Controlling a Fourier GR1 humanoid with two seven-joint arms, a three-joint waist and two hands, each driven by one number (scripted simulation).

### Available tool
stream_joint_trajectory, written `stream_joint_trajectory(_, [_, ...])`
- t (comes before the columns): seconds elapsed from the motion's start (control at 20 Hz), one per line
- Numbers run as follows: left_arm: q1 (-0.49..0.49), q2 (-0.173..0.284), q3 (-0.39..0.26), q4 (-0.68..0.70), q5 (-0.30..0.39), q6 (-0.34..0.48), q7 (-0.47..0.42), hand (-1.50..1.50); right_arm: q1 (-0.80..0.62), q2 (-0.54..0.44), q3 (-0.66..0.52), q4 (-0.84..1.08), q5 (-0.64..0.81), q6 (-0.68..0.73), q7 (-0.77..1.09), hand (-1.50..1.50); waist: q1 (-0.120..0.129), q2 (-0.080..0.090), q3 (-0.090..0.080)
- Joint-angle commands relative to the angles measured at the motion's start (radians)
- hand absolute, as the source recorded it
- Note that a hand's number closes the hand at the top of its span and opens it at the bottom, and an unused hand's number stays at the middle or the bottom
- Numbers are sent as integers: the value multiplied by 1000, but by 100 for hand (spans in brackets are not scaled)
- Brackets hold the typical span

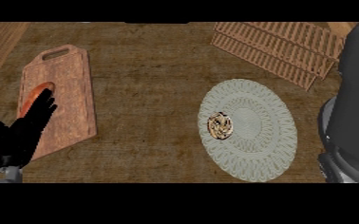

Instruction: Pick the squash from the placemat and place it in the tiered shelf

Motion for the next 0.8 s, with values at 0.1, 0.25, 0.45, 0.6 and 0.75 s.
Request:
stream_joint_trajectory(0.1, [-17,0,10,-14,-8,-1,36,0,-75,-83,-53,166,40,27,25,150,3,3,1])
stream_joint_trajectory(0.25, [36,-30,6,-6,-19,-13,-34,0,-13,-118,-61,234,60,-36,-52,150,7,4,1])
stream_joint_trajectory(0.45, [-18,-24,23,4,-13,-28,-1,0,-17,-167,-82,366,72,-127,-144,150,8,6,1])
stream_joint_trajectory(0.6, [-71,-5,52,23,2,-39,64,0,-19,-154,-90,397,70,-177,-143,150,5,5,1])
stream_joint_trajectory(0.75, [-48,-13,47,17,-33,-29,30,0,-7,-166,-117,479,59,-271,-197,150,8,7,1])
